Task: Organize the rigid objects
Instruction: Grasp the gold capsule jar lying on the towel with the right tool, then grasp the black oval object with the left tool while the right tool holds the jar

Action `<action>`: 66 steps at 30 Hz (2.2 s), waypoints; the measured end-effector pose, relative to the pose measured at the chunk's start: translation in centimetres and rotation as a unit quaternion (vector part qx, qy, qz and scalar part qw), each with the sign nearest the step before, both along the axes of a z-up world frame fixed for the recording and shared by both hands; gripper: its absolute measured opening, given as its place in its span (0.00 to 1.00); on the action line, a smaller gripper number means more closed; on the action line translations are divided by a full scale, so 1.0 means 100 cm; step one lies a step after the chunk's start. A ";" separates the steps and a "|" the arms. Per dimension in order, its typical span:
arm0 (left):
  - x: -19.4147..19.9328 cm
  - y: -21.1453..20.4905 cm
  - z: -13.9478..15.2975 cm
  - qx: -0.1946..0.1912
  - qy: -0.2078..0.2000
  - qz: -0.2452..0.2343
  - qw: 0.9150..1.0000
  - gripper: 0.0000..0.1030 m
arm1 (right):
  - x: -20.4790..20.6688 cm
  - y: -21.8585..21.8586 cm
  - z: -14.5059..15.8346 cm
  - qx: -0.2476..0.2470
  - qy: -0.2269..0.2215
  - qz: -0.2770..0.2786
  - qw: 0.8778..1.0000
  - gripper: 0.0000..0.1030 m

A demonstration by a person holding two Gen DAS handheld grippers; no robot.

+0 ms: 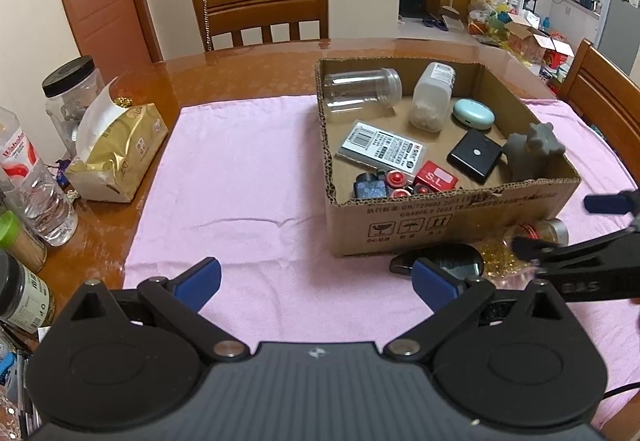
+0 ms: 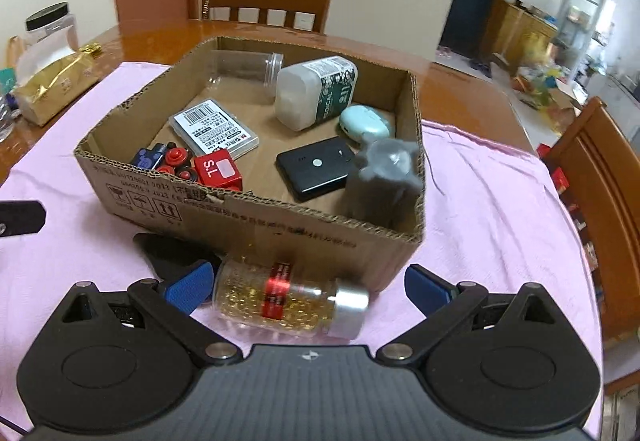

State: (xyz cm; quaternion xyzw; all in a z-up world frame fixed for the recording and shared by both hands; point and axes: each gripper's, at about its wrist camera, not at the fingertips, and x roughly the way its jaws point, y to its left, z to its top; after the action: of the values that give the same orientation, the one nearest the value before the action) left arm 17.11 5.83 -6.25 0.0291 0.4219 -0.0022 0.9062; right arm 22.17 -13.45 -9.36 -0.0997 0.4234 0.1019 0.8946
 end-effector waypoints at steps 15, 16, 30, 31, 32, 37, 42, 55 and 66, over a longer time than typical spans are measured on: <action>0.010 -0.025 -0.013 0.021 0.005 -0.056 0.998 0.98 | 0.012 -0.023 -0.038 0.000 0.054 -0.056 0.997 1.00; 0.013 -0.027 -0.015 0.016 0.007 -0.062 0.998 0.98 | 0.013 -0.026 -0.041 -0.001 0.060 -0.052 0.997 1.00; 0.043 -0.060 -0.072 -0.037 0.074 -0.104 0.991 0.97 | 0.019 -0.036 -0.055 0.017 0.092 -0.005 0.996 1.00; 0.044 -0.060 -0.073 -0.044 0.074 -0.104 0.991 0.97 | 0.019 -0.037 -0.055 0.018 0.090 -0.003 0.996 1.00; 0.045 -0.060 -0.073 -0.053 0.073 -0.101 0.991 0.97 | 0.019 -0.039 -0.055 0.018 0.089 0.002 0.996 1.00; 0.050 -0.060 -0.077 -0.074 0.087 -0.090 0.989 0.97 | 0.017 -0.046 -0.055 0.018 0.077 0.050 0.996 1.00; 0.054 -0.070 -0.082 -0.057 0.087 -0.084 0.991 0.97 | 0.016 -0.051 -0.055 0.019 0.068 0.087 0.994 1.00; 0.060 -0.081 -0.086 -0.015 0.085 -0.056 0.995 0.97 | 0.012 -0.053 -0.056 0.025 0.052 0.092 0.994 1.00; 0.051 -0.058 -0.086 -0.016 0.078 -0.046 0.996 0.98 | 0.012 -0.053 -0.055 0.025 0.053 0.093 0.994 1.00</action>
State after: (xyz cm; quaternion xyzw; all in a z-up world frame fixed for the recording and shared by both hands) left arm 22.21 0.05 -14.90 0.0337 0.4895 -0.0530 0.8697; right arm 23.34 -18.79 -14.91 -0.1107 0.4562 0.1999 0.8600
